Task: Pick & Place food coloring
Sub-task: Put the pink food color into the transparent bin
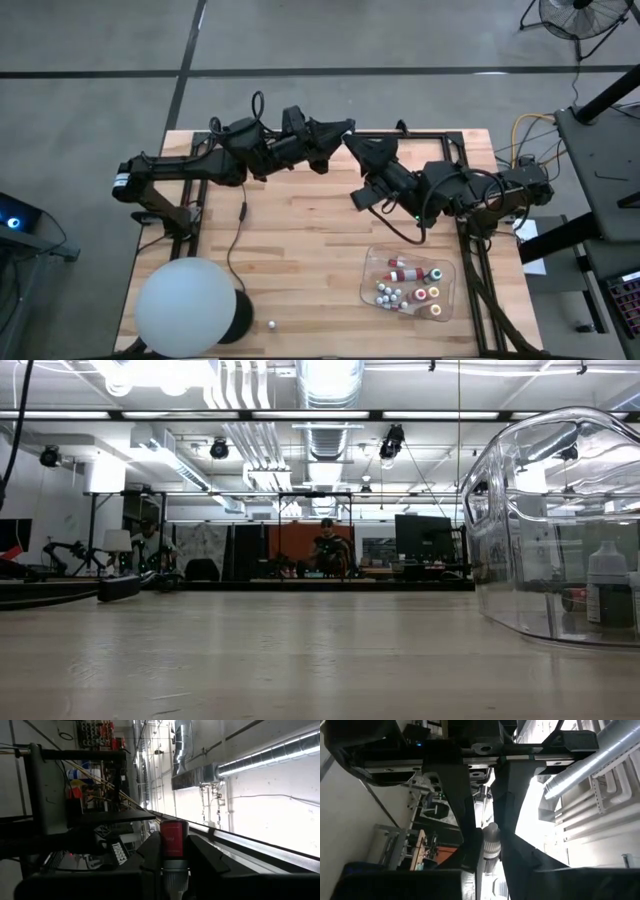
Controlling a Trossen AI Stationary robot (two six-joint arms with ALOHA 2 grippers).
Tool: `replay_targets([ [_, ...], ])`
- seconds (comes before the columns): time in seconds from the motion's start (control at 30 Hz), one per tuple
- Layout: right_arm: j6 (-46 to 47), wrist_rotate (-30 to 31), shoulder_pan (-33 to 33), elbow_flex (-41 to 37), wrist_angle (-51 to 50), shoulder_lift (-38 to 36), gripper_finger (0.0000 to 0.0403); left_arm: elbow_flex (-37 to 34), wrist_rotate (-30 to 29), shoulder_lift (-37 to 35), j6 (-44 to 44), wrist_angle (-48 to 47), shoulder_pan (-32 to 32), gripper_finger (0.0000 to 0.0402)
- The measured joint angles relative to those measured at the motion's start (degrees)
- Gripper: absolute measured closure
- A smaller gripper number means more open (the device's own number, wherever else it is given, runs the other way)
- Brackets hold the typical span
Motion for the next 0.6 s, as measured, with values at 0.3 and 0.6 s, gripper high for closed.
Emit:
replay_targets([
  [0.3, 0.0, 0.0, -0.1, 0.0, 0.1, 0.0, 0.0359, 0.0, 0.3, 0.0, -0.1, 0.3, 0.0, 0.0335],
  [0.6, 0.0, 0.7, 0.2, 0.0, 0.3, 0.0, 0.036, 0.0, 0.8, 0.1, 2.5, 2.5, 0.2, 0.0302],
])
